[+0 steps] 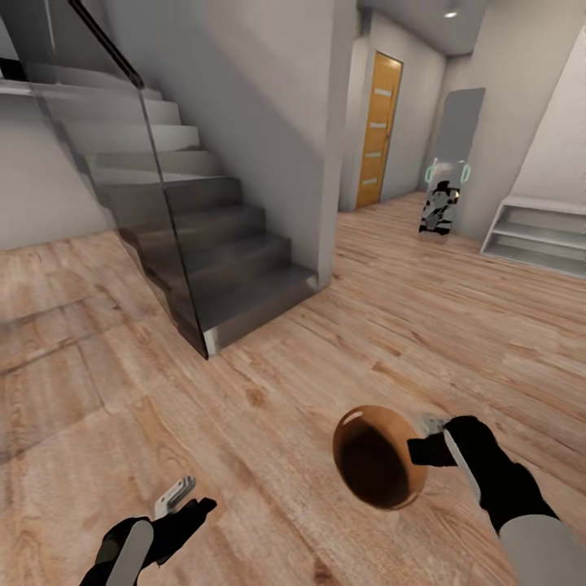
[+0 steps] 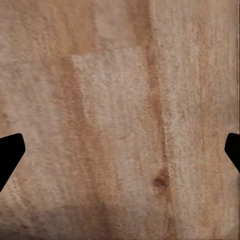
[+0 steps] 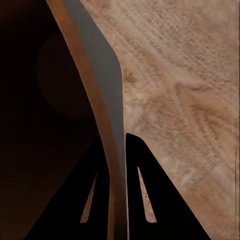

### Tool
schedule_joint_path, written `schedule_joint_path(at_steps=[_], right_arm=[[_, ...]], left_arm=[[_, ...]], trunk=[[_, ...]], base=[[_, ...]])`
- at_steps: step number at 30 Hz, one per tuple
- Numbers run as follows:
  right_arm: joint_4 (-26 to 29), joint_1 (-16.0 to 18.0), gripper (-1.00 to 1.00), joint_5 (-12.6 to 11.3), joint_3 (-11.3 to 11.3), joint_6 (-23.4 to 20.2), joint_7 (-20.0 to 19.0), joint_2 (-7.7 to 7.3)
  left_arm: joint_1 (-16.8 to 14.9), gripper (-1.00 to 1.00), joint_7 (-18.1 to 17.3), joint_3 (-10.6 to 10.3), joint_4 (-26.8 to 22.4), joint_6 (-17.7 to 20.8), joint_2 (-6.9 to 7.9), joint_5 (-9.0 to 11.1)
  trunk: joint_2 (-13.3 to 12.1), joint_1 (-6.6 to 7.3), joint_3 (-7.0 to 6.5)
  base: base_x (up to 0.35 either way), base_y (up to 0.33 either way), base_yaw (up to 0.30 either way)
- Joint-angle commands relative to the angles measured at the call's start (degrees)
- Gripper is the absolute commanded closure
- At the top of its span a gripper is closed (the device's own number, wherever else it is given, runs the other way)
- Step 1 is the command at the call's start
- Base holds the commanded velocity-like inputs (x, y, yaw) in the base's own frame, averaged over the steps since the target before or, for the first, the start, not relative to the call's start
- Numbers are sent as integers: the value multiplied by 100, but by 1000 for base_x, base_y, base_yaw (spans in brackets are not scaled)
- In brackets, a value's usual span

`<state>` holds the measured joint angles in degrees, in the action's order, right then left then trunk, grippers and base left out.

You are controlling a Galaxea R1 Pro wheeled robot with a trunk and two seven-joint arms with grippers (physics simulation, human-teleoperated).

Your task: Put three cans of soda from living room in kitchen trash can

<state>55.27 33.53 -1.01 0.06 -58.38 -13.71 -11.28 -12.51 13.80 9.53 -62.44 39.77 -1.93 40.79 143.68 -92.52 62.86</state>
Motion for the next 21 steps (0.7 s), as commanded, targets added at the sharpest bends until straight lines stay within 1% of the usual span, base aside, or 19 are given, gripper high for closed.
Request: schedule_joint_path(at_steps=[1, 2, 3, 4, 5, 6, 7, 8, 10, 11, 13, 19, 21], right_arm=[[195, -120, 100, 32, -6, -39, -18, -54], [596, -358, 100, 31, -6, -162, -18, -161], [794, -475, 100, 31, -8, -162, -18, -217], [1161, -704, 100, 28, -15, -162, -18, -345], [1316, -812, 100, 23, -20, -162, -20, -417], [1551, -999, 100, 2, -28, -162, -29, -577], [1782, -1207, 100, -23, -43, -162, -48, -833], [1848, -1281, 100, -24, -58, -162, -57, -934], [1889, -1326, 100, -10, -69, -162, -65, -1005], [1913, -1352, 100, -24, -75, -162, -69, -1132], [1916, -1356, 100, -32, -76, -162, -70, -1159], [1917, -1357, 100, -51, -87, -162, -71, -1165], [1917, -1357, 100, -55, -91, -162, -71, -1171]], left_arm=[[20, -100, 0, -1, -43, -1, -6, -1], [73, -100, 0, -2, -166, -1, -13, -1], [105, -100, 0, -2, -242, -1, -18, -1], [178, -100, 0, -19, -397, -2, -24, -1], [213, -100, 2, -44, -466, -3, -25, -1], [265, -100, 16, -124, -572, -3, -25, -1], [318, -100, 48, -328, -683, -24, -26, -8], [337, -100, 63, -475, -718, -105, -22, -9], [349, -100, 68, -586, -738, -190, -20, -7], [359, -100, 70, -650, -750, -240, -18, -4], [356, -100, 70, -661, -752, -248, -18, -3], [359, -100, 71, -666, -736, -252, -18, -9], [360, -100, 56, -670, -691, -261, -6, -10]], trunk=[[-2, 2, -24], [-3, 5, -46], [-4, 8, -68], [-6, 10, -90], [-7, 13, -112], [-8, 15, -134], [-10, 18, -157], [-11, 20, -179], [-14, 26, -223], [-15, 28, -245], [-18, 33, -289], [-26, 49, -422], [-26, 49, -422]], base=[[0, 0, -29], [0, 0, -108], [0, 0, -144], [0, 0, -197], [0, 0, -216], [0, 0, -243], [0, 0, -272], [0, 0, -282], [0, 0, -286], [0, 0, -291], [0, 0, -292], [0, 0, -292], [0, 0, -292]])
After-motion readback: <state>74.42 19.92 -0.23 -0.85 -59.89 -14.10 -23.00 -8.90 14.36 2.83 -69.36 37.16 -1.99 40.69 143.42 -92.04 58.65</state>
